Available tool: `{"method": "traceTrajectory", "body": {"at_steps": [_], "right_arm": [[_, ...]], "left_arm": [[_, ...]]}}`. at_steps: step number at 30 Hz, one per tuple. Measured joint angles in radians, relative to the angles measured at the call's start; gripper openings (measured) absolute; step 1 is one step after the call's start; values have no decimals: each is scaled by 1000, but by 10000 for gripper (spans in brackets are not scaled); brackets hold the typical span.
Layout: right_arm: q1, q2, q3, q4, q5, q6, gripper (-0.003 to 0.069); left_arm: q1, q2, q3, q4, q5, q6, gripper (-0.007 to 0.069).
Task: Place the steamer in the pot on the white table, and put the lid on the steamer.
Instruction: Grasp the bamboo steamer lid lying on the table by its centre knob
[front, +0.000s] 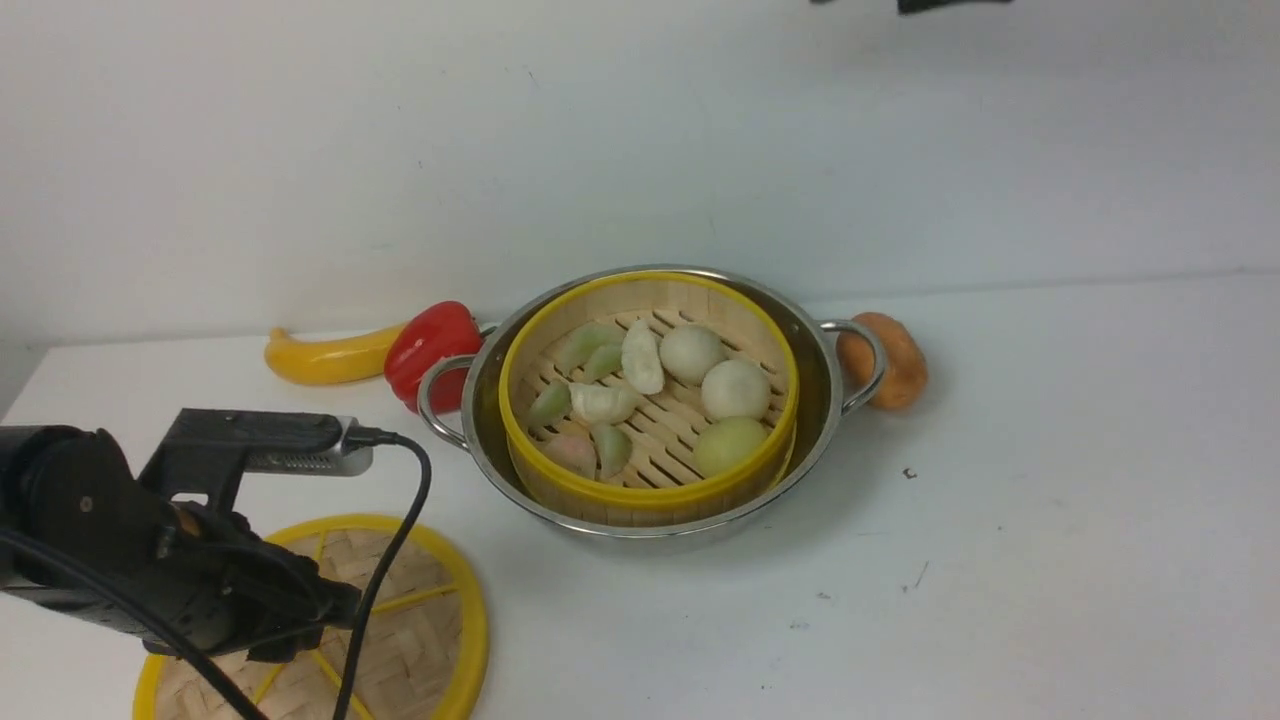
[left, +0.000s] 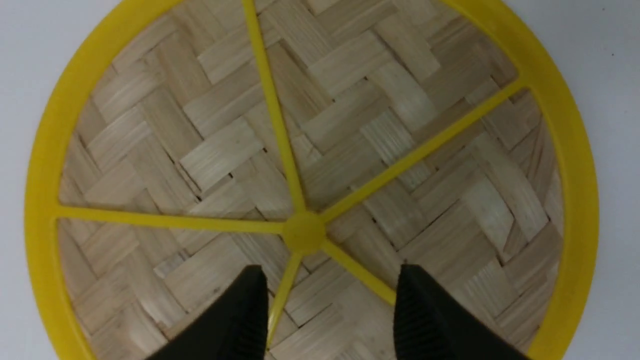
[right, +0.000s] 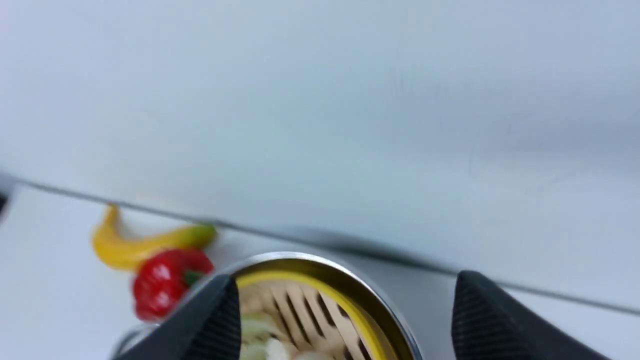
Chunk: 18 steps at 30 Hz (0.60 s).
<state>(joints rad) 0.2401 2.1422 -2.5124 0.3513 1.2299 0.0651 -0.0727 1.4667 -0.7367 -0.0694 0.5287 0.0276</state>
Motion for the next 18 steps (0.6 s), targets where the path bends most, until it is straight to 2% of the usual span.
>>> {"method": "traceTrajectory", "body": {"at_steps": [9,11,13,16,18], "right_arm": [[-21,-145,0,126,0,-38,539],[-21,-186,0,154,1,-42,539],[-21,-241,0,159,1,-42,540],[-21,-321,10,147,-1,-43,540],[-21,-396,47,131,-2,-44,540]], "left_arm": [[0,103,-2,-2,-78,0,320],[0,122,-8,-1,-79,-3,253],[0,123,-28,22,-69,-6,114],[0,124,-73,78,21,-10,114],[0,123,-149,130,159,-22,114]]}}
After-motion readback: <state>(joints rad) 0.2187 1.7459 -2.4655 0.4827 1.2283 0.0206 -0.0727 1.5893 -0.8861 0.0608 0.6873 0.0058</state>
